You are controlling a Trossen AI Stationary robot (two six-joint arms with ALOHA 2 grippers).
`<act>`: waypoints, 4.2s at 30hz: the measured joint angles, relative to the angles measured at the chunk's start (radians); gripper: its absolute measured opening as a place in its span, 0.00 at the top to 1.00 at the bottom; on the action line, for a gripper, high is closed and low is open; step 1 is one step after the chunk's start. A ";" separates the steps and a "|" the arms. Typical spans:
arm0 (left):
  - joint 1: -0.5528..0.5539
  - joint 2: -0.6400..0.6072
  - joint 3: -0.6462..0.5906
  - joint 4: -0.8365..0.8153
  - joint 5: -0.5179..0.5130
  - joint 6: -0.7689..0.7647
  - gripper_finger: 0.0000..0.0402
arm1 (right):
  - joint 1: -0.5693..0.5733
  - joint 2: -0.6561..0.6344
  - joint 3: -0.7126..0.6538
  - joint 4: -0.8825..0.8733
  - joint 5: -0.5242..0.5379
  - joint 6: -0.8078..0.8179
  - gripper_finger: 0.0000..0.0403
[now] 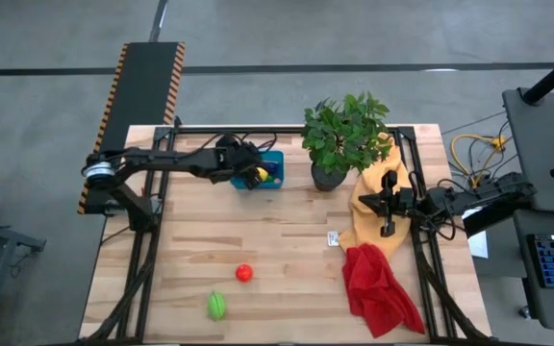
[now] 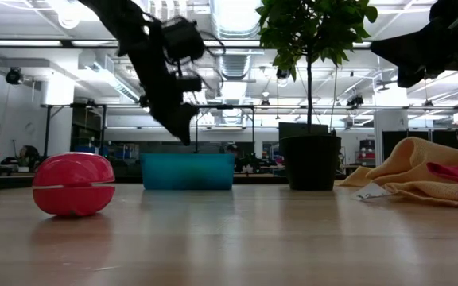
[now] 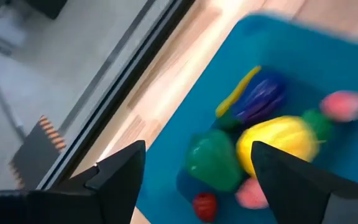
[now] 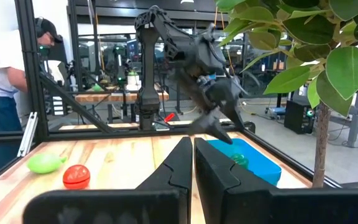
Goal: Pick and placing Produce into tupperware
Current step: Put the tomato into the bin
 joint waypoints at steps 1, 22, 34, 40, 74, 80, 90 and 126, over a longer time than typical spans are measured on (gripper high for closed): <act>-0.009 -0.021 0.000 0.000 0.016 -0.003 0.32 | 0.000 0.000 0.000 0.000 0.000 0.000 0.98; -0.334 -0.641 -0.281 0.722 0.757 0.039 0.40 | 0.000 0.000 0.000 0.000 0.003 -0.023 0.98; -0.315 -0.556 -0.279 1.003 0.628 0.191 0.40 | 0.000 0.000 0.000 0.001 0.003 -0.019 0.98; -0.316 -0.475 -0.225 0.995 0.601 0.189 0.33 | 0.000 0.000 0.000 0.001 0.003 -0.019 0.98; -0.692 -0.301 -0.089 0.113 0.435 -0.160 0.05 | 0.000 0.000 0.000 0.000 0.000 -0.018 0.98; -0.747 -0.238 -0.092 0.030 0.429 -0.245 0.05 | 0.000 0.000 0.000 0.001 0.001 -0.018 0.98; -0.785 -0.044 -0.090 0.016 0.440 -0.311 0.05 | 0.000 0.000 0.000 0.000 0.001 -0.017 0.98; -0.783 0.173 -0.092 0.070 0.418 -0.356 0.06 | 0.000 0.000 0.000 0.000 0.001 -0.017 0.98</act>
